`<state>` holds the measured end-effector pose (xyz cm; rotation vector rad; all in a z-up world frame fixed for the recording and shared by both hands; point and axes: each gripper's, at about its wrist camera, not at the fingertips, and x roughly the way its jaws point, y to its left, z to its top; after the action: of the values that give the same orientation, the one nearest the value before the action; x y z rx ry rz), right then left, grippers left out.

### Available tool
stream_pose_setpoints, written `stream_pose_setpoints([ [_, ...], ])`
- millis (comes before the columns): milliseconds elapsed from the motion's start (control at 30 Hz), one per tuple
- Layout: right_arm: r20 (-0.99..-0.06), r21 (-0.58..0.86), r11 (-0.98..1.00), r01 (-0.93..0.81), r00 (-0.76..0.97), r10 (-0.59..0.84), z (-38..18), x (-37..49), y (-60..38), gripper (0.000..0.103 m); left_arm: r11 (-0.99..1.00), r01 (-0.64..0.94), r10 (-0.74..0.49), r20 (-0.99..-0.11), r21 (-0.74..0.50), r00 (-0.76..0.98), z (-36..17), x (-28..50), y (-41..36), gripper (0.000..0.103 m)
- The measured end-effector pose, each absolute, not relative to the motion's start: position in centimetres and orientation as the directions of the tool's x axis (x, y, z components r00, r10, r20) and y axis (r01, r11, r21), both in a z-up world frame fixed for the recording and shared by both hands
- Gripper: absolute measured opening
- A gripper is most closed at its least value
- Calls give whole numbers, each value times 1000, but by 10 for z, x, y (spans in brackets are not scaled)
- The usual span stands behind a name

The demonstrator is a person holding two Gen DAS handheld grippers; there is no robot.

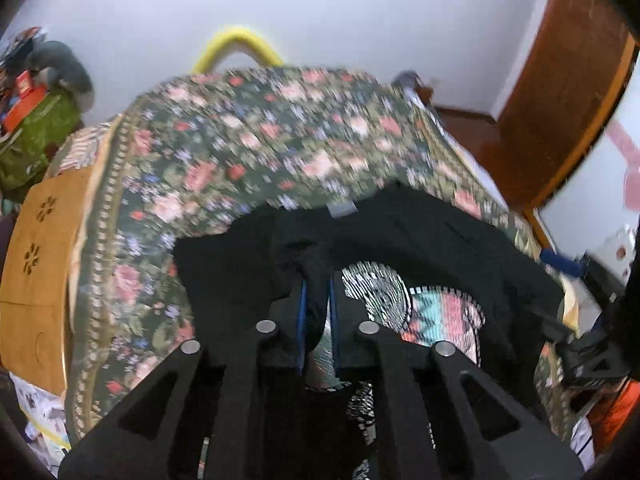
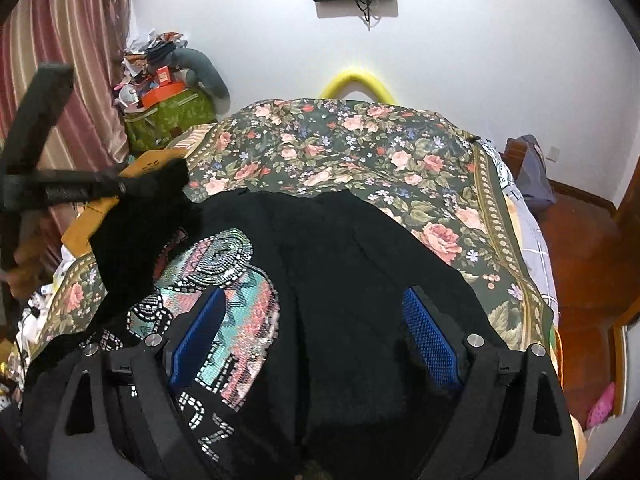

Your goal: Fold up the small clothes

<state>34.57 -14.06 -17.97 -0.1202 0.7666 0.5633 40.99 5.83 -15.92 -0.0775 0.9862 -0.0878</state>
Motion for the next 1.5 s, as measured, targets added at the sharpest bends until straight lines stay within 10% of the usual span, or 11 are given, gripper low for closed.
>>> stream_pose_setpoints([
  [200, -694, 103, 869, -485, 591, 412, -177, 358, -161, 88, 995, 23, -92, -819, -97, 567, -157, 404, 74, 57],
  [333, -698, 95, 882, -462, 601, 390, -169, 374, -169, 88, 995, -81, 1, -779, -64, 627, -142, 398, 114, 66],
  [600, -747, 148, 894, -423, 544, 381, -191, 420, -168, 88, 954, -288, 82, -858, -79, 507, -204, 425, 198, 66],
  [833, -809, 139, 903, -407, 479, 341, -232, 455, -151, 88, 914, -244, -185, -866, -326, 464, -259, 456, 192, 66],
  [1033, -806, 94, 891, -445, 492, 331, -245, 461, -136, 59, 957, -143, -151, -853, -253, 500, -254, 461, 161, 6],
  [1133, -808, 90, 881, -464, 484, 337, -243, 460, -132, 6, 973, -159, -57, -842, -168, 537, -246, 455, 164, 5],
  [1233, -806, 32, 884, -466, 511, 299, -242, 462, -130, 3, 966, -259, 131, -840, -12, 527, -243, 457, 178, 5],
  [1500, -825, -1, 891, -454, 504, 256, -237, 461, -129, 4, 969, -246, 115, -871, -7, 478, -249, 451, 194, 18],
])
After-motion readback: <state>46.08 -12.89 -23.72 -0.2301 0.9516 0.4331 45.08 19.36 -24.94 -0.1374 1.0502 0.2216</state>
